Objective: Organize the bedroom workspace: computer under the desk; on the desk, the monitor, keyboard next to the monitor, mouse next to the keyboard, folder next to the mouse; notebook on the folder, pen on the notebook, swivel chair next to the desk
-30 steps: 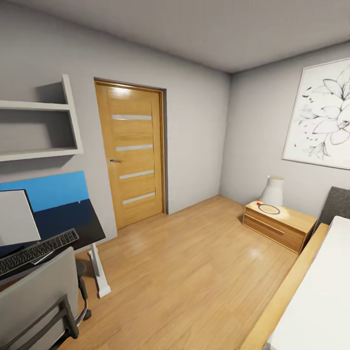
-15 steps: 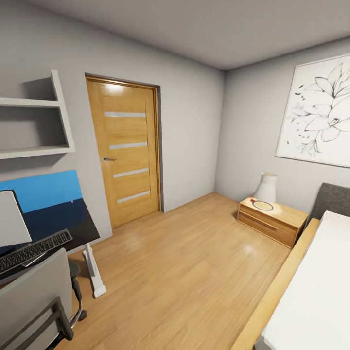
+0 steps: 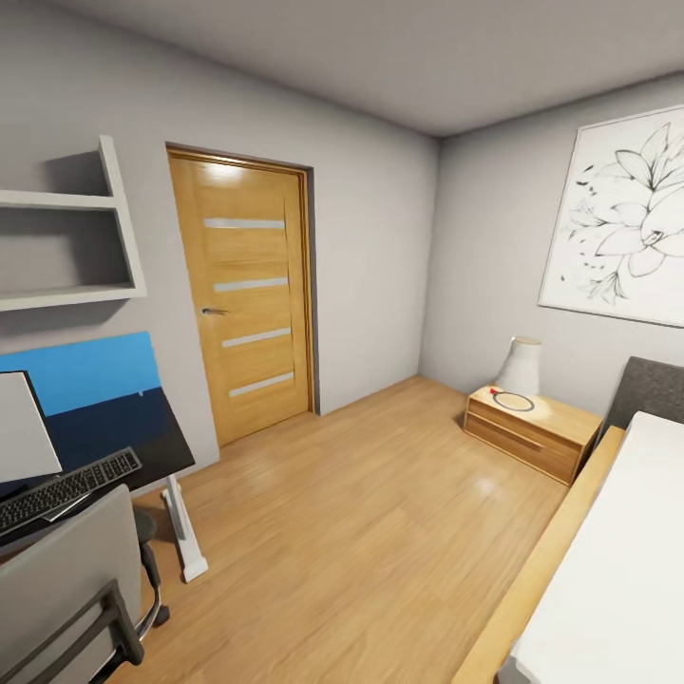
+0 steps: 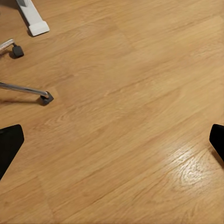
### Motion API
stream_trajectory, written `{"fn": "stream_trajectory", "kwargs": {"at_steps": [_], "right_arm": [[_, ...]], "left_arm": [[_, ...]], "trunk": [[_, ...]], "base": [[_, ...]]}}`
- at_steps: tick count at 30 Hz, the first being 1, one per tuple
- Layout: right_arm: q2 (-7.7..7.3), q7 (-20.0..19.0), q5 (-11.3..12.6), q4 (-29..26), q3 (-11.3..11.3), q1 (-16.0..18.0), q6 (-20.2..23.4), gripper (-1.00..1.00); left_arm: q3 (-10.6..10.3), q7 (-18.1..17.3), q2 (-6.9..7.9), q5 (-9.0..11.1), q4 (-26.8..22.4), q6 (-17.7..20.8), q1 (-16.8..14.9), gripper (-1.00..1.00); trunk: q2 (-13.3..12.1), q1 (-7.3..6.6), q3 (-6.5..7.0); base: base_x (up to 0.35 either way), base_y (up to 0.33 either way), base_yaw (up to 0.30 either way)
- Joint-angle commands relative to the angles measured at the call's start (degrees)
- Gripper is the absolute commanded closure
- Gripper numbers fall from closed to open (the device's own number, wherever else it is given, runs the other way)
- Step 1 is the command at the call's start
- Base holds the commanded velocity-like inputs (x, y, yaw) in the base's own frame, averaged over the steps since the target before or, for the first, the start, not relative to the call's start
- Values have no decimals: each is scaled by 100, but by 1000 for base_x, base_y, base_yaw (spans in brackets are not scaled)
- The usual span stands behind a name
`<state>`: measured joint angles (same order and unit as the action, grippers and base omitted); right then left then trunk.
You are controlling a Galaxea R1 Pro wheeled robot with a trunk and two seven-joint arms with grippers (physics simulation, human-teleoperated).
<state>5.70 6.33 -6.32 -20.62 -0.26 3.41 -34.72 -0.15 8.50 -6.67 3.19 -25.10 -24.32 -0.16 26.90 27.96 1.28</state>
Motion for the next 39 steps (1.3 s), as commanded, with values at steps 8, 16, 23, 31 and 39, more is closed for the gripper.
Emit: {"fn": "stream_trajectory", "kwargs": {"at_steps": [8, 16, 23, 31, 39], "right_arm": [[1, 53, -63, 5, -2, 2, -15, -100], [-2, 53, -60, 5, -7, 2, -12, -100], [-6, 53, -55, 5, -8, 2, -12, -100], [-7, 53, -54, 5, -9, 2, -10, -100], [-7, 53, -60, 5, -9, 2, -11, -100]], "left_arm": [[-3, 3, -1, 33, 5, -20, -1, -100], [-3, 3, -1, 33, 5, -20, -2, -100], [-3, 3, -1, 33, 22, -20, -2, -100], [-3, 3, -1, 33, 45, -20, -2, -100], [-3, 3, -1, 33, 48, -20, -2, -100]], "trunk": [[3, 2, -2], [3, 2, -2], [3, 2, -5], [3, 2, -26], [3, 2, -33]], "base": [[0, 228, 0], [0, 55, -123], [37, 7, -239], [231, 1, -132], [316, 0, -18]]}}
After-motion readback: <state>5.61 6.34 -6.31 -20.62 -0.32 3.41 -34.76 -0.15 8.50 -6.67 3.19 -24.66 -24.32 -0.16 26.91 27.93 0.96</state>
